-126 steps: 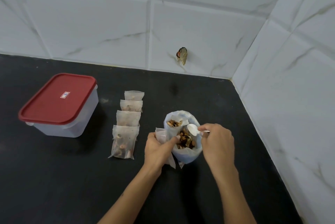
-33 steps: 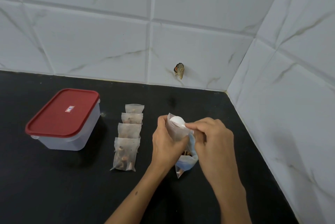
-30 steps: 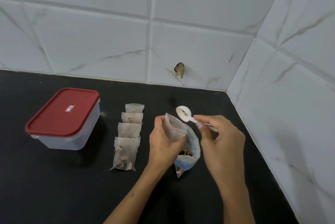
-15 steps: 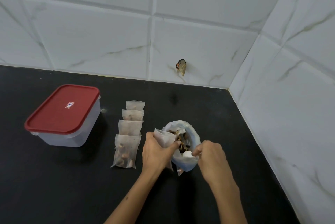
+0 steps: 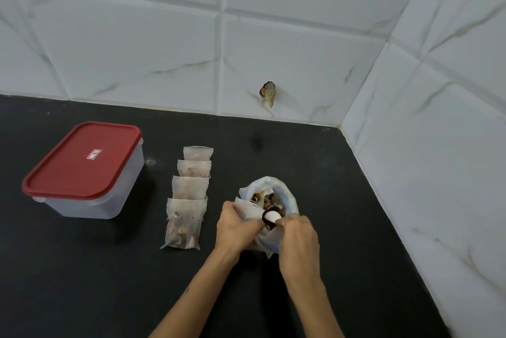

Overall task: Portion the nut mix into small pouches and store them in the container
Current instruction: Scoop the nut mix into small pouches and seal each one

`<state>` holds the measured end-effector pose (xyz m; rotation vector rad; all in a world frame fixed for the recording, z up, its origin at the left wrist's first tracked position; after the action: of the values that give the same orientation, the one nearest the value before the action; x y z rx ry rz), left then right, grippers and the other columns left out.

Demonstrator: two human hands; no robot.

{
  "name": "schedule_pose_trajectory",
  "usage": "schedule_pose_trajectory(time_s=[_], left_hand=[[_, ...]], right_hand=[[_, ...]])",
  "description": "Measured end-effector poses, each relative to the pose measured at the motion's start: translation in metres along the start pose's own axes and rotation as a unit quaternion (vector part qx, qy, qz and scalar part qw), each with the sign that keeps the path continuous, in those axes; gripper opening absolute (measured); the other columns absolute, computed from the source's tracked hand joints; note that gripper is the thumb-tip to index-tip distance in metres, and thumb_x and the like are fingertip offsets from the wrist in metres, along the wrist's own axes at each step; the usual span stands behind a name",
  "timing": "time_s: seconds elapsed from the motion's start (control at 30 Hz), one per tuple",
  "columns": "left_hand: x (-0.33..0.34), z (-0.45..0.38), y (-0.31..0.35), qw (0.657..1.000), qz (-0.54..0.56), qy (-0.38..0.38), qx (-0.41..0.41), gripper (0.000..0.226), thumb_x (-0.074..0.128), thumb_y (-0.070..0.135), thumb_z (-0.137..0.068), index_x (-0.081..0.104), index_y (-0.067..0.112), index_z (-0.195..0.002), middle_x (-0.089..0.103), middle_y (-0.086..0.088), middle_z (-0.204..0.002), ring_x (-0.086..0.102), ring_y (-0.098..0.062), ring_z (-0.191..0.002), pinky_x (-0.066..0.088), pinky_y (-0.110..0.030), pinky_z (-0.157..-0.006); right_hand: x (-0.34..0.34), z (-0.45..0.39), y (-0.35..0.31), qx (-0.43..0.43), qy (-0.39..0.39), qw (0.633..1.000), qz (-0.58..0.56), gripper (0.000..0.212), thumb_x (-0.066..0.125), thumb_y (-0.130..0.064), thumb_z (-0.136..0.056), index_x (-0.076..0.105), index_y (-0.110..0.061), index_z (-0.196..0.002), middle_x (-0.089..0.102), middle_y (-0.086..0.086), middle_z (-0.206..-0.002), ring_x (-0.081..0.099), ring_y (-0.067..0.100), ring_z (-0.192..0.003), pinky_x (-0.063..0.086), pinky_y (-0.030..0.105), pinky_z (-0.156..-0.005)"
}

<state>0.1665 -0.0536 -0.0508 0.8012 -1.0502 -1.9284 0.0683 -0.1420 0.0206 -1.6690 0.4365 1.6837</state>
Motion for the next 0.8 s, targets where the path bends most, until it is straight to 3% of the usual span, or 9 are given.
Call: schedule_pose_trajectory(time_s=[0.1, 0.17, 0.23, 0.37, 0.47, 0.57, 0.63, 0.7, 0.8], left_hand=[[0.000, 0.000, -0.003, 1.000, 0.011, -0.004, -0.002, 0.043, 0.074, 0.011, -0.073, 0.045, 0.017, -0.105, 0.057, -0.005, -0.102, 0.060, -0.017, -0.090, 0.050, -0.026, -0.058], [-0.002, 0.002, -0.002, 0.999, 0.034, -0.001, -0.001, 0.041, 0.074, 0.012, -0.075, 0.046, 0.016, -0.105, 0.058, -0.006, -0.103, 0.061, -0.018, -0.091, 0.051, -0.027, -0.060], [-0.003, 0.004, -0.001, 0.998, 0.066, 0.001, -0.001, 0.038, 0.073, 0.014, -0.078, 0.046, 0.014, -0.106, 0.058, -0.007, -0.103, 0.061, -0.018, -0.090, 0.050, -0.027, -0.060], [0.003, 0.011, -0.005, 0.994, 0.110, 0.002, -0.008, 0.033, 0.070, 0.012, -0.080, 0.046, 0.015, -0.102, 0.056, -0.004, -0.098, 0.058, -0.013, -0.085, 0.047, -0.025, -0.060], [0.004, 0.011, -0.009, 0.990, 0.141, 0.001, -0.023, 0.030, 0.067, 0.006, -0.079, 0.047, 0.018, -0.097, 0.058, -0.007, -0.099, 0.061, -0.017, -0.087, 0.051, -0.028, -0.063], [0.004, 0.010, -0.009, 0.989, 0.149, -0.001, -0.024, 0.033, 0.067, 0.004, -0.079, 0.049, 0.011, -0.106, 0.060, -0.009, -0.101, 0.063, -0.018, -0.087, 0.051, -0.026, -0.062], [0.005, 0.011, -0.010, 0.989, 0.144, -0.004, -0.024, 0.033, 0.067, 0.004, -0.079, 0.049, 0.010, -0.106, 0.061, -0.010, -0.102, 0.064, -0.019, -0.087, 0.053, -0.026, -0.062], [0.004, 0.012, -0.011, 0.990, 0.142, -0.005, -0.024, 0.031, 0.067, 0.003, -0.079, 0.050, 0.010, -0.104, 0.062, -0.011, -0.101, 0.065, -0.019, -0.084, 0.053, -0.026, -0.059], [0.005, 0.014, -0.013, 0.988, 0.154, -0.016, -0.030, 0.029, 0.066, 0.000, -0.079, 0.049, 0.014, -0.098, 0.062, -0.013, -0.101, 0.066, -0.023, -0.085, 0.058, -0.034, -0.066]], right_hand=[[0.002, -0.013, 0.016, 0.054, -0.073, 0.996, 0.008, 0.035, 0.054, -0.023, -0.094, 0.051, -0.018, -0.129, 0.049, 0.002, -0.120, 0.049, 0.014, -0.112, 0.041, 0.023, -0.089], [0.004, -0.016, 0.027, 0.013, -0.143, 0.989, 0.019, 0.038, 0.056, -0.024, -0.093, 0.049, -0.014, -0.130, 0.047, 0.007, -0.112, 0.051, 0.019, -0.109, 0.043, 0.029, -0.089], [0.004, -0.012, 0.030, 0.054, -0.174, 0.982, -0.046, 0.035, 0.058, -0.019, -0.092, 0.053, -0.018, -0.126, 0.049, 0.005, -0.114, 0.052, 0.017, -0.102, 0.044, 0.029, -0.084], [0.003, -0.008, 0.019, 0.026, -0.137, 0.990, 0.023, 0.025, 0.054, -0.014, -0.092, 0.055, -0.011, -0.117, 0.054, 0.010, -0.100, 0.055, 0.020, -0.101, 0.047, 0.029, -0.088], [0.000, 0.003, 0.004, -0.036, -0.049, 0.998, 0.002, 0.023, 0.044, -0.007, -0.094, 0.061, -0.011, -0.109, 0.059, 0.007, -0.111, 0.055, 0.020, -0.104, 0.044, 0.026, -0.085], [0.006, 0.016, -0.005, -0.035, 0.011, 0.999, 0.011, 0.023, 0.051, -0.019, -0.095, 0.058, -0.017, -0.117, 0.054, -0.002, -0.120, 0.049, 0.011, -0.108, 0.040, 0.019, -0.086], [0.012, 0.023, -0.010, -0.036, 0.044, 0.998, 0.014, 0.027, 0.074, -0.019, -0.079, 0.067, -0.018, -0.105, 0.061, -0.004, -0.106, 0.055, 0.010, -0.096, 0.046, 0.020, -0.079], [0.016, 0.022, -0.003, -0.047, 0.105, 0.993, -0.030, 0.038, 0.092, -0.012, -0.048, 0.074, -0.014, -0.082, 0.065, -0.003, -0.080, 0.060, 0.011, -0.072, 0.050, 0.019, -0.059], [0.020, 0.017, 0.004, -0.047, 0.129, 0.989, -0.049, 0.038, 0.091, -0.008, -0.047, 0.074, -0.011, -0.082, 0.066, -0.001, -0.078, 0.061, 0.012, -0.069, 0.050, 0.020, -0.055]])
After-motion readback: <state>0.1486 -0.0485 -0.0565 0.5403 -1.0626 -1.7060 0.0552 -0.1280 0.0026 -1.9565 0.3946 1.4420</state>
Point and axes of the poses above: each hand's wrist, its own z-axis away from the middle knuckle, its own x-axis out of the palm, y = z × x, the point moved 8 cm from there along -z, towards the middle knuckle
